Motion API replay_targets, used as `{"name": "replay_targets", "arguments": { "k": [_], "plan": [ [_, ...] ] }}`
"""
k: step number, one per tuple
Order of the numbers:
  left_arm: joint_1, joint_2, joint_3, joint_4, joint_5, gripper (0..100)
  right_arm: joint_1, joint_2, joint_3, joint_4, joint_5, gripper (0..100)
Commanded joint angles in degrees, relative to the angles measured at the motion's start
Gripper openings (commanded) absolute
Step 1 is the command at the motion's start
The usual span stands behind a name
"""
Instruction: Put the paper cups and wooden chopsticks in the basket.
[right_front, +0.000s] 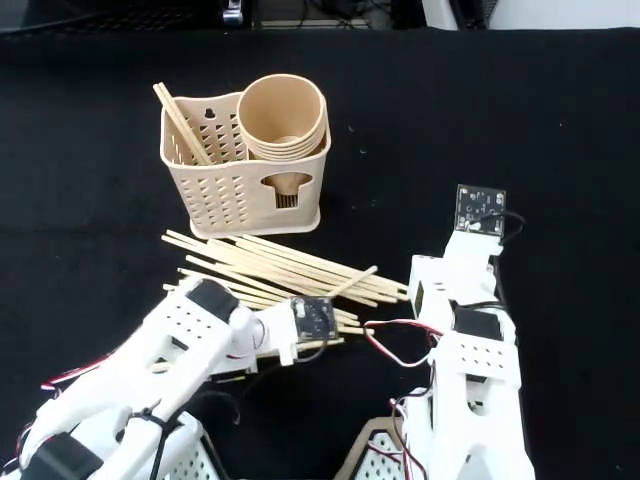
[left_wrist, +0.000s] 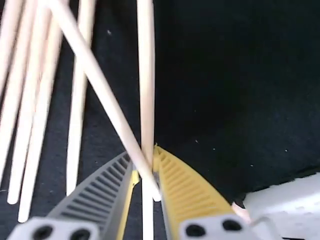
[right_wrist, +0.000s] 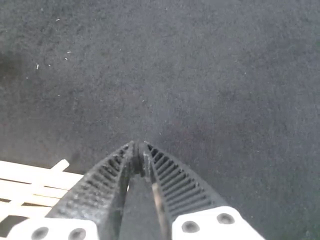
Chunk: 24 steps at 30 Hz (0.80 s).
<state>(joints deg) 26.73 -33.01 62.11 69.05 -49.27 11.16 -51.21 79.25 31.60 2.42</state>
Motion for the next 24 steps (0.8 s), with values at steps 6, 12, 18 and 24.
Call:
{"name": "replay_targets", "arguments": {
  "k": [6,12,18,24],
  "plan": [
    [-0.7,-1.0,1.5,-4.7,-0.9,22,-0.7,-1.1,-0.5,-1.1,0.7,2.1],
    [-3.0,-1.0,3.6,-4.6,-1.1,20,-0.7,-1.1,-0.5,-1.1,0.7,2.1],
    [-14.0,-1.0,1.0,-4.0,-6.8,20,-0.7,-1.1,-0.5,-1.1,0.7,2.1],
    [-20.5,-1.0,0.1,-4.0,-11.4,20,-0.7,-1.1,-0.5,-1.1,0.7,2.1]
  ]
}}
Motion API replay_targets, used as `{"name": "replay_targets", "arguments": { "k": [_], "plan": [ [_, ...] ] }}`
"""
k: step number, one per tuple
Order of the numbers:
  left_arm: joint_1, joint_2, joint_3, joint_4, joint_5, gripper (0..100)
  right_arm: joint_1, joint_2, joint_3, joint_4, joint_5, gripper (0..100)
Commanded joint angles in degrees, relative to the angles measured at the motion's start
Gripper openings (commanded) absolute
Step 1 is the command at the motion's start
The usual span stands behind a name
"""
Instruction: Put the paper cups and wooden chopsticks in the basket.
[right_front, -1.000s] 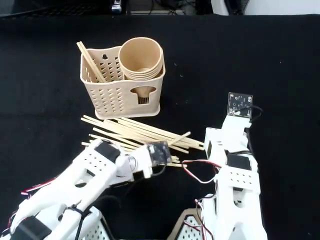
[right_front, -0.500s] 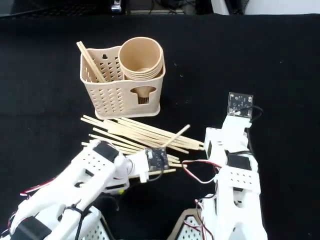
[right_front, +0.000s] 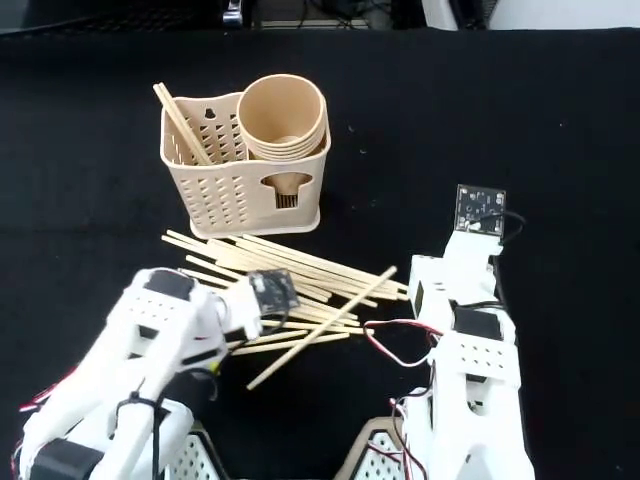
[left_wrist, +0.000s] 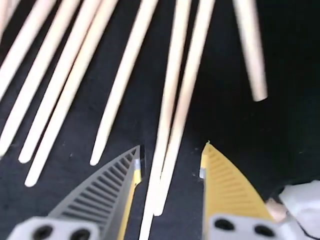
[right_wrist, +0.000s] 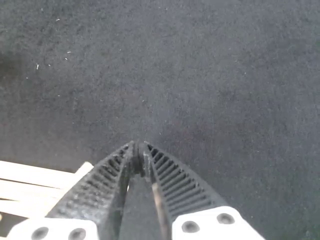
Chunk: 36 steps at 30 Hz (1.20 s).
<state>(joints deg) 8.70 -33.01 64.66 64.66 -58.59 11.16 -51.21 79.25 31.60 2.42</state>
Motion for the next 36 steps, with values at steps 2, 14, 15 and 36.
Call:
{"name": "replay_targets", "arguments": {
  "k": [2,14,15,36],
  "plan": [
    [-3.8,-1.0,-2.3,-0.1,-3.2,20,-0.7,-1.1,-0.5,-1.1,0.7,2.1],
    [-8.9,-0.4,3.4,-5.3,-8.1,20,-0.7,-1.2,-0.5,-1.1,0.7,2.1],
    [-8.7,-0.4,4.4,-6.2,-8.1,20,-0.7,-1.2,-0.5,-1.1,0.7,2.1],
    [-6.5,-0.9,6.1,-6.6,-8.0,11,-0.7,-1.2,-0.5,-1.2,0.7,2.1]
  ]
}}
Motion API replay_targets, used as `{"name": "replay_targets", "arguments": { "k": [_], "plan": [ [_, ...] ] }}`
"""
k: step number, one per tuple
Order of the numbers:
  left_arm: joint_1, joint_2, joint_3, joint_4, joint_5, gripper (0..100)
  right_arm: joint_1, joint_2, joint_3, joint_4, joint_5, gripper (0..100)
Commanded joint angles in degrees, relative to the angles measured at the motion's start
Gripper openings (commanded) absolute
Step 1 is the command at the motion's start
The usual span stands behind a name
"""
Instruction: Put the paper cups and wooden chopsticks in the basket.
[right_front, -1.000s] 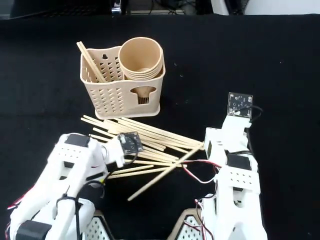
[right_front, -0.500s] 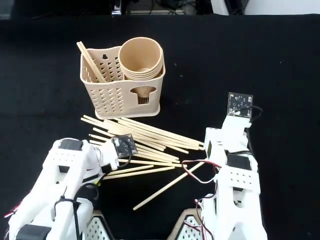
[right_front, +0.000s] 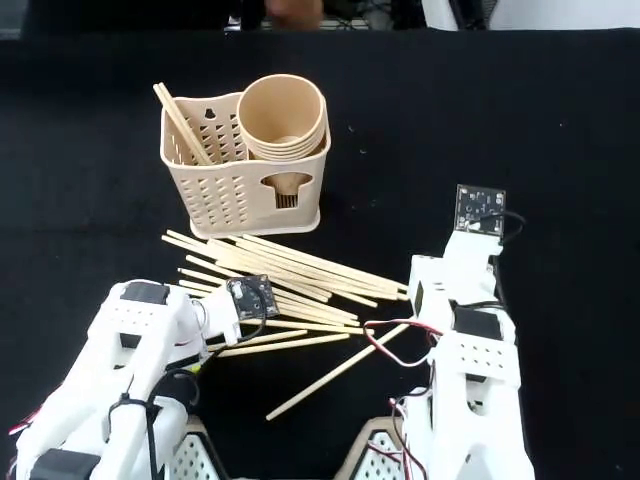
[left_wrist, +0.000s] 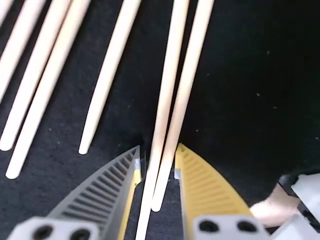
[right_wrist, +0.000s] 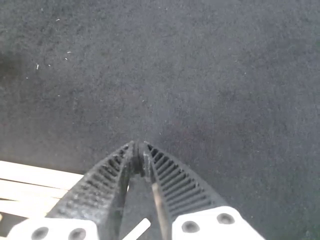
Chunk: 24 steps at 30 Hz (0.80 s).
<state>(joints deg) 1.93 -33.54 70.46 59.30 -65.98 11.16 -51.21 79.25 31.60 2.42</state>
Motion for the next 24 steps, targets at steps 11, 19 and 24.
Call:
{"name": "replay_targets", "arguments": {
  "k": [11,19,24],
  "plan": [
    [0.3,-0.4,-6.6,10.3,-0.6,7,-0.7,-1.1,-0.5,-1.3,0.7,2.1],
    [0.3,-0.4,-8.0,12.0,-0.3,3,-0.7,-1.2,-0.5,-1.2,0.7,2.1],
    [0.3,-0.2,-8.3,11.6,-0.6,5,-0.7,-1.2,-0.5,-1.2,0.7,2.1]
  ]
}}
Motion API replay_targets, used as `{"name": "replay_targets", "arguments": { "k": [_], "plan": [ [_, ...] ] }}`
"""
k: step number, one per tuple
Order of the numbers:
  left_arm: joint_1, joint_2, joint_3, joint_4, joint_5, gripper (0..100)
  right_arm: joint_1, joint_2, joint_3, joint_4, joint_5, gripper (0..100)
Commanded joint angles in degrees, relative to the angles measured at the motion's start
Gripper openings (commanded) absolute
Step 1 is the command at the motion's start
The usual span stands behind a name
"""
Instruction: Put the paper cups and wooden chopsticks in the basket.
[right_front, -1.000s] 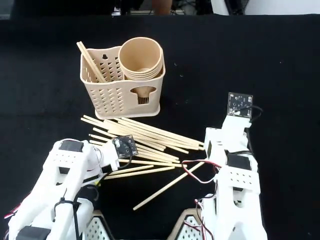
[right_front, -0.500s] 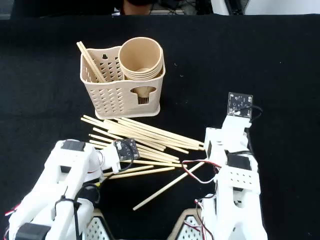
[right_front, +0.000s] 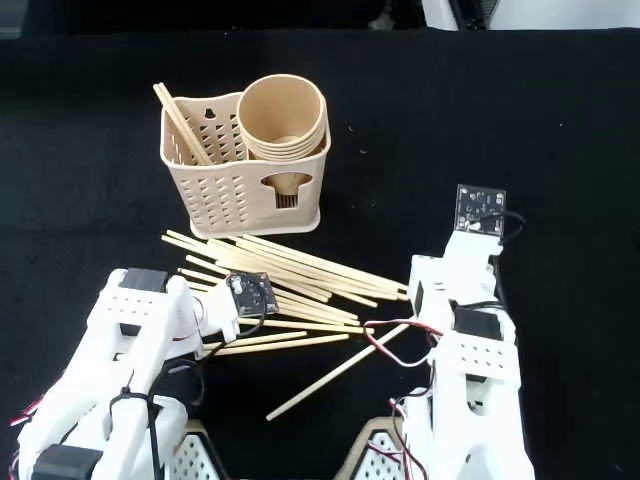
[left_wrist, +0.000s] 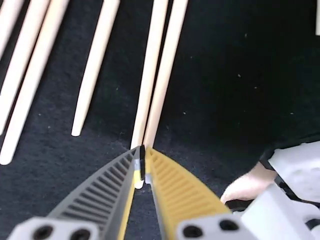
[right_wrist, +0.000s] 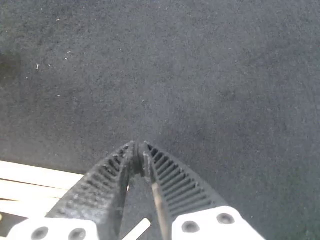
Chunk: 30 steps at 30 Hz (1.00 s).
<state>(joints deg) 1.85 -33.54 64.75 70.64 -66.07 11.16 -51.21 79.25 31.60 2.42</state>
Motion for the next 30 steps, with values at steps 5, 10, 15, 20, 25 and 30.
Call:
{"name": "replay_targets", "arguments": {
  "k": [5,10,15,20,25,30],
  "plan": [
    [0.3,0.1,-2.6,-1.1,-0.6,22,-0.7,-1.2,-0.5,-1.2,0.7,2.1],
    [0.1,0.2,-1.9,-7.5,-0.6,18,-0.7,-1.2,-0.5,-1.2,0.7,2.1],
    [0.2,0.3,-1.7,-8.2,-0.5,10,-0.7,-1.2,-0.5,-1.2,0.7,2.1],
    [0.3,0.3,0.2,-8.7,-0.6,12,-0.7,-1.2,-0.5,-1.3,0.7,2.1],
    [0.3,0.3,0.1,-8.7,-0.6,14,-0.7,-1.1,-0.5,-1.3,0.7,2.1],
    [0.3,0.3,-0.1,-8.1,-0.4,18,-0.7,-1.1,-0.5,-1.3,0.7,2.1]
  ]
}}
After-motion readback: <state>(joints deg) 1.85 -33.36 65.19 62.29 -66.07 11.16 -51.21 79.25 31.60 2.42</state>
